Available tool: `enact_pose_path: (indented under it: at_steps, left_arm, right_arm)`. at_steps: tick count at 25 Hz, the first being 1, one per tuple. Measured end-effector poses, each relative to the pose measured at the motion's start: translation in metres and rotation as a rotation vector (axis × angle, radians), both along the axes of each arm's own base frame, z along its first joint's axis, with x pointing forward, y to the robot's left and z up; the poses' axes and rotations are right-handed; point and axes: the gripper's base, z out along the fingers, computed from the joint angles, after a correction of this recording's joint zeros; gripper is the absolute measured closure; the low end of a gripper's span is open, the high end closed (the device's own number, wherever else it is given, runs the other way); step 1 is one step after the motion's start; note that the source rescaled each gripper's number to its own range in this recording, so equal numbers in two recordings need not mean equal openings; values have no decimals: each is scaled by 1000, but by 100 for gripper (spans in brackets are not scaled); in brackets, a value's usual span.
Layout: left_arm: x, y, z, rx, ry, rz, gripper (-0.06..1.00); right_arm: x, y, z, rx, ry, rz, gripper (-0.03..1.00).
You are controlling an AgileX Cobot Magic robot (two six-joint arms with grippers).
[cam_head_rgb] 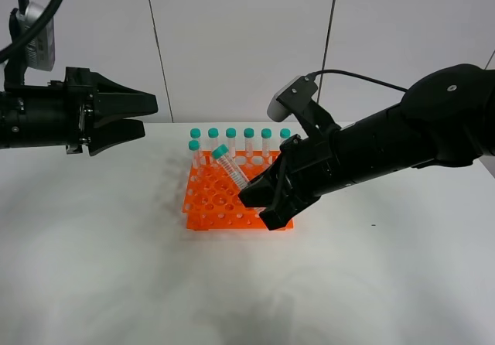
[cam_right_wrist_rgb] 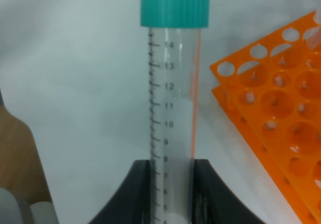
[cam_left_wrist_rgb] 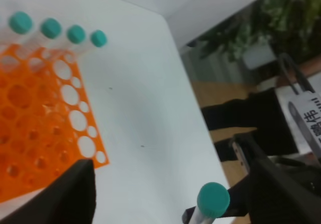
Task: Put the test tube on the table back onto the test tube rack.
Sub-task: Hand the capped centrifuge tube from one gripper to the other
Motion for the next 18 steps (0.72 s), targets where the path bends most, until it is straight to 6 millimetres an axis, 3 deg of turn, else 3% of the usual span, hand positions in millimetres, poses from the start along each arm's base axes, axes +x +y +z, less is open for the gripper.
enact_pose_path:
  at_steps: [8, 18]
  left_arm:
    - [-9, -44, -5, 67, -41, -95, 7]
    - [-14, -65, -7, 97, -42, -78, 7]
  right_arm:
    - [-2, 1, 0, 12, 25, 15, 95]
    - [-4, 2, 1, 23, 46, 25, 95]
